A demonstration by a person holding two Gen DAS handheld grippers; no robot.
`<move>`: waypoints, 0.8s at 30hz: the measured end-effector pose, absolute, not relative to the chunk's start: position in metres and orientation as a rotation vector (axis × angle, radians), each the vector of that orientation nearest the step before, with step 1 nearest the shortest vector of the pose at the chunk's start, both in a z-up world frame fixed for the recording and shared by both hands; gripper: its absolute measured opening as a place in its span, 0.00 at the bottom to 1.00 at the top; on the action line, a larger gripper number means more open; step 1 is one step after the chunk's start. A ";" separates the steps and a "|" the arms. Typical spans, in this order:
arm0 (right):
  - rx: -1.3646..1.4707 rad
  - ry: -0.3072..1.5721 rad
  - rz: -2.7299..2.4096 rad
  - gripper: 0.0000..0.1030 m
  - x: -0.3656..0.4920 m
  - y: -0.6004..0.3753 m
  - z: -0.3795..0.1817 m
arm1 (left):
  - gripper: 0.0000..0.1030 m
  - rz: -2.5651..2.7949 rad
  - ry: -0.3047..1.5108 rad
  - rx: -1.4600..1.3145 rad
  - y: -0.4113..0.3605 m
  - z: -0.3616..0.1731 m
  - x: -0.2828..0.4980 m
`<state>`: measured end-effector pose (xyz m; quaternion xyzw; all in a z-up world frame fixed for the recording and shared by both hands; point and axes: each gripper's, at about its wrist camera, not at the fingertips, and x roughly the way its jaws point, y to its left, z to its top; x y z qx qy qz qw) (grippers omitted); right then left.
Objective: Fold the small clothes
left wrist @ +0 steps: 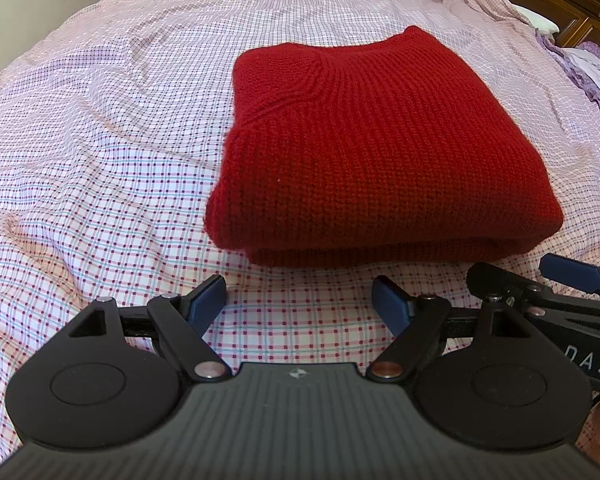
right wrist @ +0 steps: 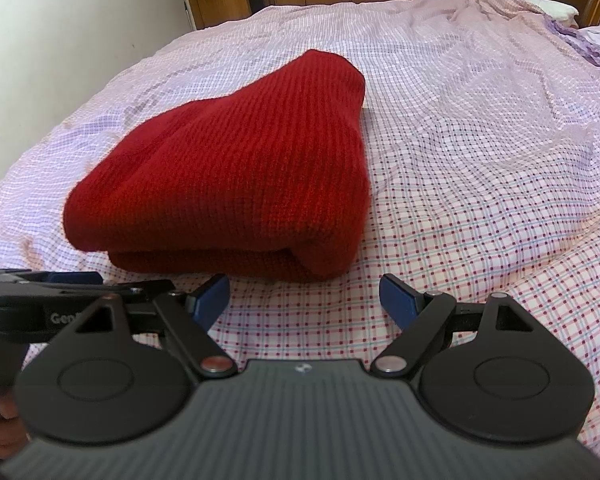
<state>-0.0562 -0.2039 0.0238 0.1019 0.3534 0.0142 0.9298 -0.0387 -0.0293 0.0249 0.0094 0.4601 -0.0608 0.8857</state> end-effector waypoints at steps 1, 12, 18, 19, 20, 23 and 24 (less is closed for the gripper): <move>0.208 0.723 0.028 0.81 -0.056 -0.204 0.024 | 0.81 -0.126 0.957 0.020 -0.030 0.025 -0.039; 0.214 0.725 0.027 0.81 -0.056 -0.205 0.024 | 0.81 -0.127 0.958 0.023 -0.033 0.026 -0.043; 0.215 0.724 0.025 0.81 -0.057 -0.203 0.022 | 0.81 -0.127 0.959 0.026 -0.032 0.026 -0.042; 0.215 0.724 0.025 0.81 -0.057 -0.203 0.022 | 0.81 -0.127 0.959 0.026 -0.032 0.027 -0.042; 0.215 0.725 0.025 0.81 -0.057 -0.203 0.022 | 0.81 -0.127 0.959 0.026 -0.032 0.027 -0.042; 0.216 0.725 0.025 0.81 -0.057 -0.204 0.022 | 0.81 -0.127 0.959 0.026 -0.032 0.027 -0.042; 0.216 0.725 0.025 0.81 -0.057 -0.204 0.022 | 0.81 -0.127 0.959 0.026 -0.032 0.027 -0.042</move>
